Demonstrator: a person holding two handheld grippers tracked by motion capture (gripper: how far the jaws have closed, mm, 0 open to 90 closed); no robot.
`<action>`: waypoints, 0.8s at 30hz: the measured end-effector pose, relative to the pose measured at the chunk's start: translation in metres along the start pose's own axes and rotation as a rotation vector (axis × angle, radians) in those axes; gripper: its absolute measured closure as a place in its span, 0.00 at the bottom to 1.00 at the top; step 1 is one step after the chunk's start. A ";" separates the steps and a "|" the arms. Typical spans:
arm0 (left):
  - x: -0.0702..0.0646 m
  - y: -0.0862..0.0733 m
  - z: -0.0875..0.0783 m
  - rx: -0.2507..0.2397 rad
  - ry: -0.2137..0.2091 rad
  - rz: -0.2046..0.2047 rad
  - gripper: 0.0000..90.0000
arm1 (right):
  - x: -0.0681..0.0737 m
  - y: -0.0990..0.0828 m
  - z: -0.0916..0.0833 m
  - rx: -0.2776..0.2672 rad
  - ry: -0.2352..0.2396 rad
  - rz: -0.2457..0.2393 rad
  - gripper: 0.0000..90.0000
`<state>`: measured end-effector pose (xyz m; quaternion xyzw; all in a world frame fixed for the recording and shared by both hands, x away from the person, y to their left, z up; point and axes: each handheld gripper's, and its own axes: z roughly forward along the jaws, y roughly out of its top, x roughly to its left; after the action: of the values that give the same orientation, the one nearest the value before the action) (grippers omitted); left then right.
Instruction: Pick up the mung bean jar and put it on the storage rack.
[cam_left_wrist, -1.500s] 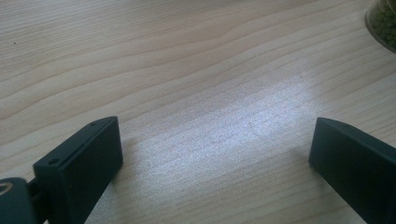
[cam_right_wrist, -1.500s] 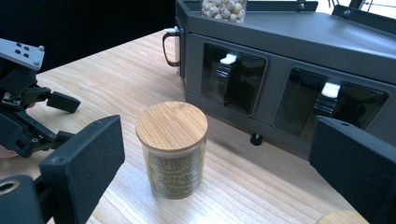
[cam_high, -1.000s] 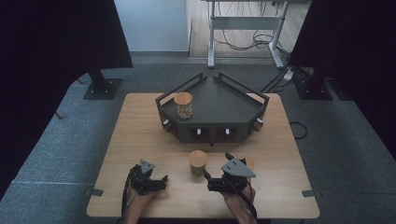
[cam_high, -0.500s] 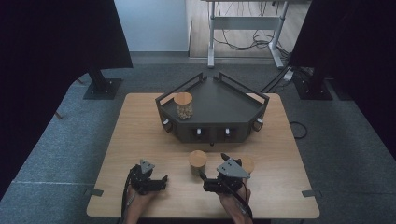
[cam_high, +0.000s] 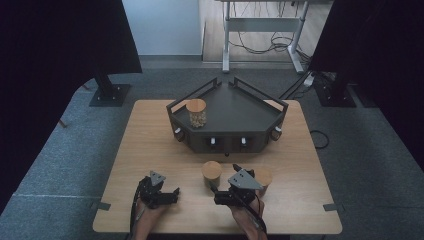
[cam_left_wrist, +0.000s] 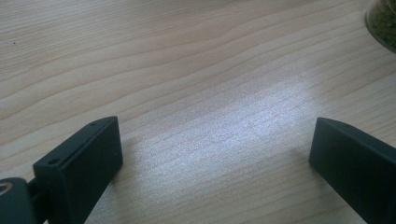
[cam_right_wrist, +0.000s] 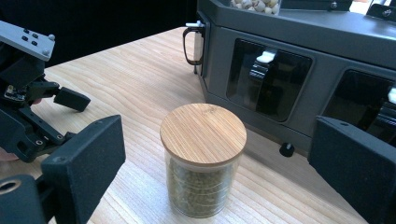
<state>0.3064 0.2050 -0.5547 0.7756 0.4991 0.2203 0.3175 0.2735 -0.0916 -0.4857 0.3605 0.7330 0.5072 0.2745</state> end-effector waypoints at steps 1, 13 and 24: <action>0.000 0.000 0.000 -0.001 0.000 -0.001 0.03 | 0.000 0.000 0.001 0.001 0.001 0.001 0.04; 0.000 0.000 0.000 -0.002 0.000 -0.002 0.03 | 0.003 -0.004 0.010 0.010 0.011 -0.004 0.04; 0.000 0.000 0.000 -0.001 0.000 -0.001 0.03 | 0.007 -0.005 0.020 0.022 0.012 -0.011 0.04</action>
<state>0.3064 0.2049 -0.5548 0.7751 0.4995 0.2203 0.3181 0.2834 -0.0763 -0.4972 0.3566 0.7421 0.4997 0.2690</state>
